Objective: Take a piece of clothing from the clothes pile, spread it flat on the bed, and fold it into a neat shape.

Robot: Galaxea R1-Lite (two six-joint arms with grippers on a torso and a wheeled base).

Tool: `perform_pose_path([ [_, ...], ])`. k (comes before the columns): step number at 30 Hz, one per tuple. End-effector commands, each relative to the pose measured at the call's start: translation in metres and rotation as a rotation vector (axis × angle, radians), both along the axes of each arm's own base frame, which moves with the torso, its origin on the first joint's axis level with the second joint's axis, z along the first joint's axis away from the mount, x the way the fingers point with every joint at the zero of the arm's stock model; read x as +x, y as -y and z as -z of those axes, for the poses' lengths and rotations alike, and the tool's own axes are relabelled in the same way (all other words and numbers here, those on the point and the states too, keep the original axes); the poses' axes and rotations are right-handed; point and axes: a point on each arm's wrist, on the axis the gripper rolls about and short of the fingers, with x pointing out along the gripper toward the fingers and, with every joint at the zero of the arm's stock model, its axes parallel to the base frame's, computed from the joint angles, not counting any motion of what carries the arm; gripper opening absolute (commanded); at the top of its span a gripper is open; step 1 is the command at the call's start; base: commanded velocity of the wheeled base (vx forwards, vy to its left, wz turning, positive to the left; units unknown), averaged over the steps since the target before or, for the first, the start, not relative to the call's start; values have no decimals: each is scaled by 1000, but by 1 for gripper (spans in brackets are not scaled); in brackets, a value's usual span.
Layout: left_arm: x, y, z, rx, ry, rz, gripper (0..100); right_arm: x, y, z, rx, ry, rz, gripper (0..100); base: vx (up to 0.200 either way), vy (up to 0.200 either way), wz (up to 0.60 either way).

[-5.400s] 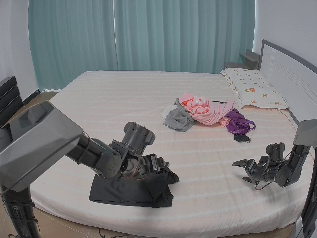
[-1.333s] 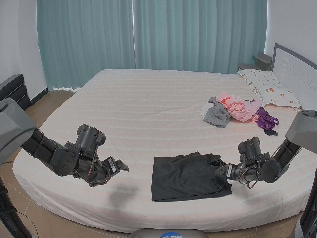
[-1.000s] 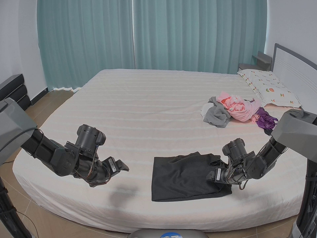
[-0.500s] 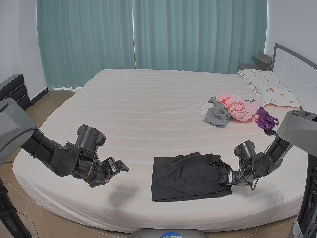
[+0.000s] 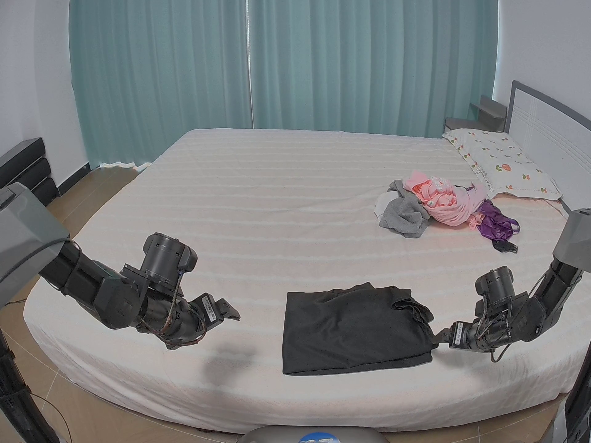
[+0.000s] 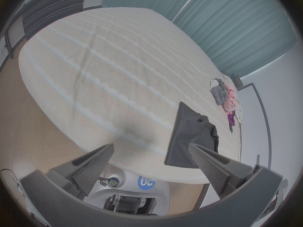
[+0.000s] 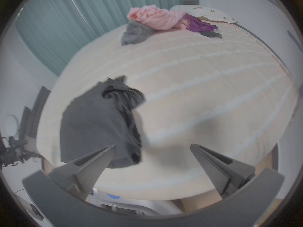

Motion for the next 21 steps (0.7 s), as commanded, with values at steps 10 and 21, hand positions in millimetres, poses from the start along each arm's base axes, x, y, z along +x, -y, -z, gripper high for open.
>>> perform_pose_path([
  [10, 0, 0, 1, 1, -2, -1, 100, 29, -11, 26, 200, 106, -73, 100, 0, 0, 0],
  [21, 0, 0, 0, 4, 1, -3, 100, 20, -7, 26, 193, 88, -69, 0, 0, 0, 0],
])
